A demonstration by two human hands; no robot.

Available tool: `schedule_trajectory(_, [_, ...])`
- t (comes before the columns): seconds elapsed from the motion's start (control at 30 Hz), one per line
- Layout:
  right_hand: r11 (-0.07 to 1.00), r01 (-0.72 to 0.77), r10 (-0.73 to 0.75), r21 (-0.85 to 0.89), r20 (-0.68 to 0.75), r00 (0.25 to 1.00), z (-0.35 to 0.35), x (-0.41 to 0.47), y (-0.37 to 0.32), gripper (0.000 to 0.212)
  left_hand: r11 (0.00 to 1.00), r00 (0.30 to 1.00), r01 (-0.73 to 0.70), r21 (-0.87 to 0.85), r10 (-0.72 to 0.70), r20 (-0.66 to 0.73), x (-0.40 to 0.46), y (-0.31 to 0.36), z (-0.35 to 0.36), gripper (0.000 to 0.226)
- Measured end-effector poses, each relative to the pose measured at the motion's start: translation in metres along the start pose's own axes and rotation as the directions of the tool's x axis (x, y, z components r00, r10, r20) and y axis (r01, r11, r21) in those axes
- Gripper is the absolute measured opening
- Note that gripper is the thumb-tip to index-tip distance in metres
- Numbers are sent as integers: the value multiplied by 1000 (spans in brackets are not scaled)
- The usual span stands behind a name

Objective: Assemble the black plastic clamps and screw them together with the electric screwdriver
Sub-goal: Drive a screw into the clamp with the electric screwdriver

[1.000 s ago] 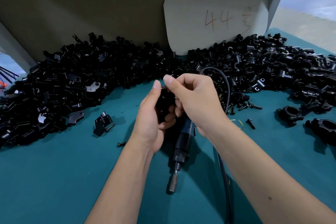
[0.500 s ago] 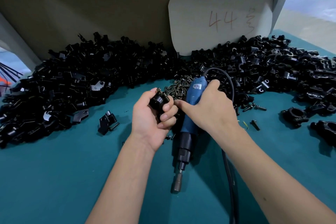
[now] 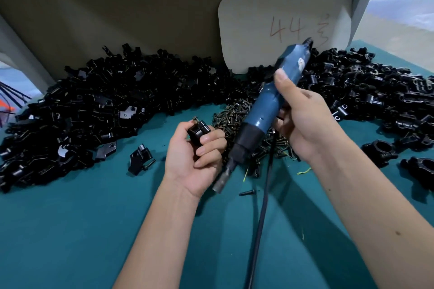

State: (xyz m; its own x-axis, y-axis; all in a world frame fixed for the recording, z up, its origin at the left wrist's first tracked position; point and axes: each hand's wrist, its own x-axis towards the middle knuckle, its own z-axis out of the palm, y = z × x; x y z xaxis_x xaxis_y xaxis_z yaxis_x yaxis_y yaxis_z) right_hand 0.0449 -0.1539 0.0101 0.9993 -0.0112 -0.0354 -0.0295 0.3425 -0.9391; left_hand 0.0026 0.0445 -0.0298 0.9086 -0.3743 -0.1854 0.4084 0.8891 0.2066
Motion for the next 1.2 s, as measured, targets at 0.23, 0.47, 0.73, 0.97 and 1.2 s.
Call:
schedule_trajectory(0.23, [990, 48, -48, 134, -9, 999, 7, -3, 0, 47, 998, 999, 16, 65, -18, 34, -2, 2, 3, 32])
schedule_trajectory(0.47, [868, 73, -31, 491, -95, 995, 16, -3, -7, 46, 760, 972, -83, 644, 206, -117, 4, 2, 3, 34])
schedule_trajectory(0.73, [830, 368, -206, 419, -383, 900, 11, -10, -27, 29, 43, 854, -128, 991, 513, 88, 3, -5, -3, 28])
schedule_trajectory(0.97, [770, 505, -287, 390, -496, 820, 14, -15, -36, 30, -118, 866, -155, 981, 462, 192, 1, -5, -5, 31])
schedule_trajectory(1.2, [779, 543, -380, 313, -454, 806, 23, -22, -31, 31, -280, 853, -150, 948, 448, 267, 4, -7, -8, 26])
